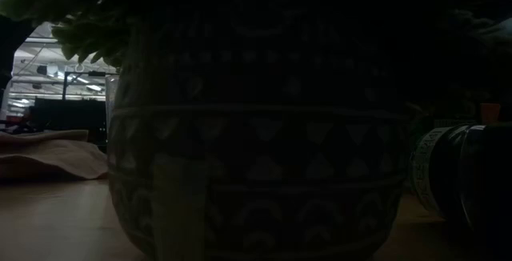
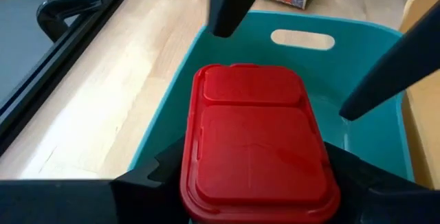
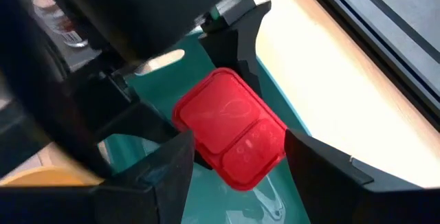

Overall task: Sort spices by type
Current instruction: Put the left red seasoning can into the blue bin

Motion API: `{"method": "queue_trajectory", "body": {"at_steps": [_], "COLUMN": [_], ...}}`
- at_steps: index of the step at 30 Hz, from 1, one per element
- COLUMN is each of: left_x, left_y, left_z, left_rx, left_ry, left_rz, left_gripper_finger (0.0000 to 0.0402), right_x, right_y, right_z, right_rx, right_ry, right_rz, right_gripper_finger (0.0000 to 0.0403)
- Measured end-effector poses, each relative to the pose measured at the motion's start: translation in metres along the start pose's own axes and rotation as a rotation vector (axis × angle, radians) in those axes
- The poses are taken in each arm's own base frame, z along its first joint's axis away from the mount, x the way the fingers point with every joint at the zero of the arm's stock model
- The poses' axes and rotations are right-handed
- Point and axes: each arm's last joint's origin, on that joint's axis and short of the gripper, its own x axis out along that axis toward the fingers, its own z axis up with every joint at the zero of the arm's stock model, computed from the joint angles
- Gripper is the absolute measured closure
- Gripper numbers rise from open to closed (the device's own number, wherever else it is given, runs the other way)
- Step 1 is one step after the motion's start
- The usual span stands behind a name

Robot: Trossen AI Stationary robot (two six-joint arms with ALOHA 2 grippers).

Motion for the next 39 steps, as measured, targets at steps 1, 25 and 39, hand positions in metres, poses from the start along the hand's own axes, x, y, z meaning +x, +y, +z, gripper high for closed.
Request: {"method": "queue_trajectory", "body": {"at_steps": [1,25,39], "left_x": [0.000,0.011,0.011], "left_y": [0.000,-0.001,-0.001], "left_z": [0.000,-0.010,-0.006], "left_rx": [-0.004,-0.038,-0.090], "left_ry": [0.000,0.015,-0.031], "left_rz": [0.001,0.012,0.013], "left_gripper_finger": [0.0192,0.0191,0.0191], "right_x": [0.000,0.000,-0.028], "right_y": [0.000,-0.001,-0.007], "right_z": [0.000,-0.005,-0.011], "right_rx": [0.000,-0.014,0.003], "right_ry": [0.003,0.055,0.093], "right_rz": [0.000,-0.009,0.010], "right_gripper_finger": [0.0175,0.0175,0.0175]}}
